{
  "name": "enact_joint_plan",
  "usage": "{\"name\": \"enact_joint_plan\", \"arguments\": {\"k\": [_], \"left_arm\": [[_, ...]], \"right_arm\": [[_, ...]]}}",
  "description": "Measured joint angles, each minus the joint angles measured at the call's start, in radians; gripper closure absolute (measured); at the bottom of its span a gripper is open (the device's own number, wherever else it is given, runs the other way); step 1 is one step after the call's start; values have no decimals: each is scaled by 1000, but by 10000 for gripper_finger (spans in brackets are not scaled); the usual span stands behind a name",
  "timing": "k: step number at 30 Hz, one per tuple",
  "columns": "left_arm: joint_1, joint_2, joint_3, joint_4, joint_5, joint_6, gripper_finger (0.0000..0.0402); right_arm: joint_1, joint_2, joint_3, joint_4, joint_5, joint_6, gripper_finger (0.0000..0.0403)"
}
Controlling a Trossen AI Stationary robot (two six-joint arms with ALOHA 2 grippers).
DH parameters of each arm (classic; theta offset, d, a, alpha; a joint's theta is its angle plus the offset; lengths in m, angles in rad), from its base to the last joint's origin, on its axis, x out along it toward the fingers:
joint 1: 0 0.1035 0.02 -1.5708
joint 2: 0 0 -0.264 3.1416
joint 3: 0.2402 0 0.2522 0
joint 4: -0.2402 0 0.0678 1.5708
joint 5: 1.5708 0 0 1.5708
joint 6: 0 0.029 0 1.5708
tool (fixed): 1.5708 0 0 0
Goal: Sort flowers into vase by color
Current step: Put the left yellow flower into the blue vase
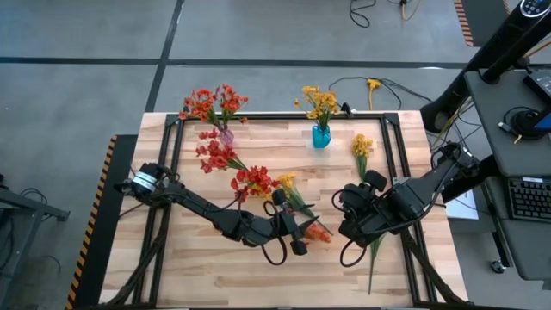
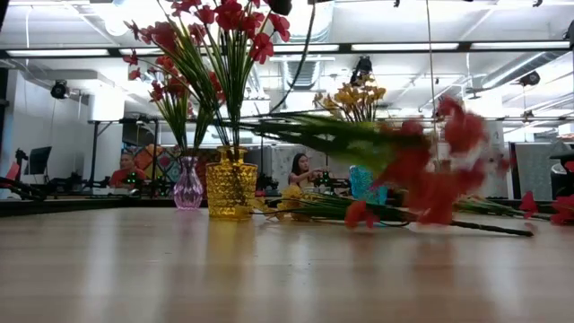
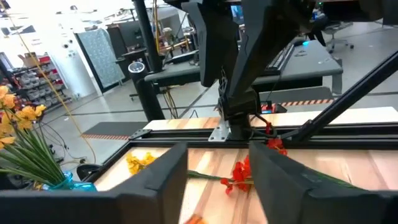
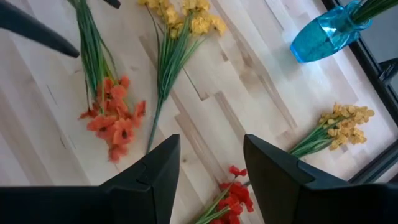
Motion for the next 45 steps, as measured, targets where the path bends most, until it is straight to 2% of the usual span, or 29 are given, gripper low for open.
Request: {"name": "enact_joint_plan", "arguments": {"k": [4, 7, 14, 19, 24, 28, 31, 35, 41, 45], "left_arm": [[-4, 0, 0, -23, 1, -6, 199], [-8, 0, 13, -123, 1, -52, 175], [-12, 0, 138, -575, 56, -289, 144], [-15, 0, 237, -880, 192, -383, 125], [-15, 0, 315, -1094, 232, -424, 118], [-8, 2, 387, -1257, 374, -491, 118], [-11, 6, 434, -1359, 418, -522, 118], [-11, 6, 484, -1448, 531, -540, 118], [-11, 7, 552, -1609, 533, -610, 118], [-16, 7, 594, -1669, 464, -618, 118]], "right_arm": [[0, 0, 0, 0, -1, 0, 231], [0, 0, 0, 0, -1, 0, 231], [0, 0, 0, 1, -2, 0, 220], [0, 0, 0, 3, -3, 0, 213], [0, 0, 0, 4, -6, 0, 211], [0, 0, 0, 5, -21, 0, 211], [0, 0, 0, 5, -23, 0, 211], [0, 0, 0, 5, -27, 0, 211], [0, 0, 0, 5, -27, 0, 211], [0, 0, -9, 12, -18, -1, 211]]}}
